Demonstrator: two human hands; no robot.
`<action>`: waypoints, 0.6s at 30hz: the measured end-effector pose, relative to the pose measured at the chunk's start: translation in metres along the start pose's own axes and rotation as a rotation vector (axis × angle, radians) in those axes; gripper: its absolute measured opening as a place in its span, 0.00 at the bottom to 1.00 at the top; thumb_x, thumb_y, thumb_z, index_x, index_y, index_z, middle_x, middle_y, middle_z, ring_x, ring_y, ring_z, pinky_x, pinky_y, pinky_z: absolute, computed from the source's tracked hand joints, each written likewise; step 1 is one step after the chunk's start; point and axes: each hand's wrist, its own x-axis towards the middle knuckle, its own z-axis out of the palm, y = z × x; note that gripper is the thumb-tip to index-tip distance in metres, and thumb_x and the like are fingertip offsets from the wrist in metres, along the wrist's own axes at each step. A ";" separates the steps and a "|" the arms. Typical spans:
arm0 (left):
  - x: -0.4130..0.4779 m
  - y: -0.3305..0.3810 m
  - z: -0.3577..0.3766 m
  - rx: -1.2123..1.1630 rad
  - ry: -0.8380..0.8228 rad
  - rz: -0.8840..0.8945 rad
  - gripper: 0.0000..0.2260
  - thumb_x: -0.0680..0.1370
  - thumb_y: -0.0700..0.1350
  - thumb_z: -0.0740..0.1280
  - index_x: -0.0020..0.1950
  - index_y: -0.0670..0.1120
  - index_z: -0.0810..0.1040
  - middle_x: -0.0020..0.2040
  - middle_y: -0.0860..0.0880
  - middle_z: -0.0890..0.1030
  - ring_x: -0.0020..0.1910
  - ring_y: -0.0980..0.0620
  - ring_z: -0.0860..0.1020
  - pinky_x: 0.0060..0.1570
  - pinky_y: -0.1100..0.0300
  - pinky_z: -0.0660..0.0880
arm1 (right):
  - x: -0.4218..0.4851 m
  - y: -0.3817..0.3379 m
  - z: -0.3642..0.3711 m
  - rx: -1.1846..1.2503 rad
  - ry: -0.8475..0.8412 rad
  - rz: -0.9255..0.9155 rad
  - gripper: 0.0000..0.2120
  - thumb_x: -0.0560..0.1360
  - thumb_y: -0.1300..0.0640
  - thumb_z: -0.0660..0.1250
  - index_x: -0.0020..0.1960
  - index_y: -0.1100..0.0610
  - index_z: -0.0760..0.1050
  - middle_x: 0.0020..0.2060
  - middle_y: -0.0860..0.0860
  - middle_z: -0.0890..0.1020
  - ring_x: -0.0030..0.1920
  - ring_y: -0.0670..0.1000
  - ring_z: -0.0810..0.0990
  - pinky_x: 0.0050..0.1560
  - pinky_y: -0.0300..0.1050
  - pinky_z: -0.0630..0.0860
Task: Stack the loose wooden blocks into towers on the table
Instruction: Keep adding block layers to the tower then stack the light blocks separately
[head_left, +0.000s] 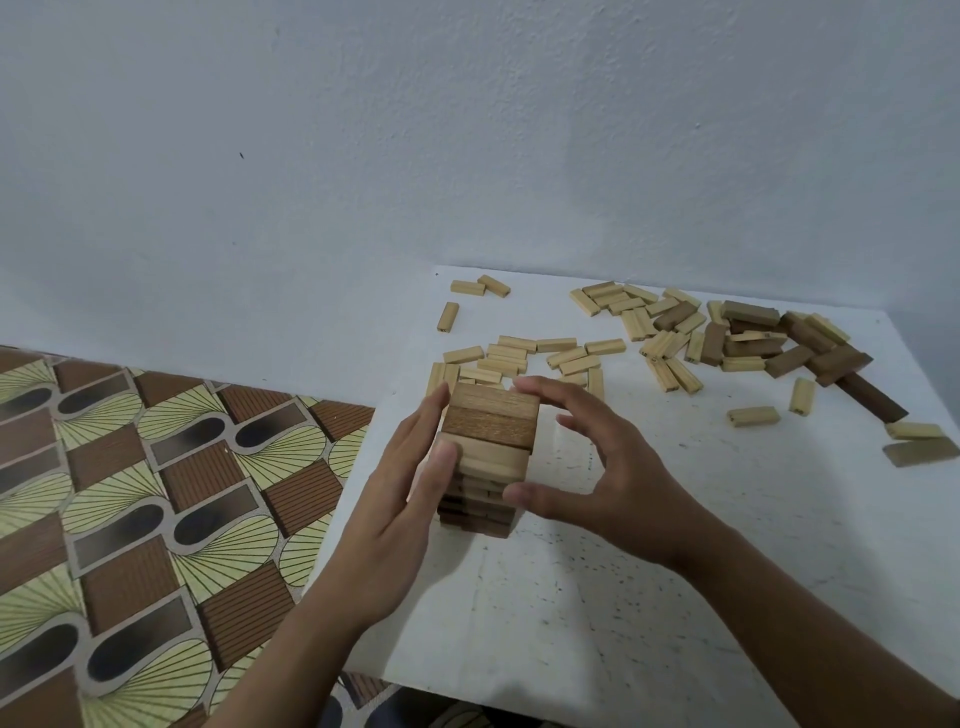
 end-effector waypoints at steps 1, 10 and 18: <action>0.001 0.000 0.000 -0.005 -0.004 0.002 0.25 0.81 0.64 0.54 0.79 0.65 0.58 0.77 0.67 0.64 0.77 0.63 0.60 0.77 0.46 0.60 | 0.000 0.000 0.000 -0.002 0.000 -0.007 0.36 0.68 0.37 0.75 0.72 0.38 0.65 0.68 0.31 0.70 0.71 0.38 0.67 0.69 0.43 0.65; 0.004 -0.004 0.001 -0.006 -0.023 0.002 0.26 0.82 0.63 0.54 0.80 0.61 0.59 0.77 0.61 0.65 0.78 0.58 0.62 0.76 0.45 0.62 | 0.001 0.001 -0.001 0.000 -0.013 0.002 0.35 0.69 0.38 0.75 0.72 0.36 0.66 0.67 0.27 0.69 0.70 0.34 0.66 0.68 0.41 0.64; 0.002 0.000 0.001 -0.049 -0.018 -0.002 0.25 0.81 0.62 0.53 0.79 0.61 0.60 0.76 0.66 0.65 0.77 0.63 0.60 0.77 0.50 0.60 | 0.002 0.005 0.001 0.040 -0.005 0.040 0.30 0.72 0.33 0.69 0.71 0.29 0.62 0.66 0.23 0.68 0.70 0.31 0.65 0.69 0.40 0.65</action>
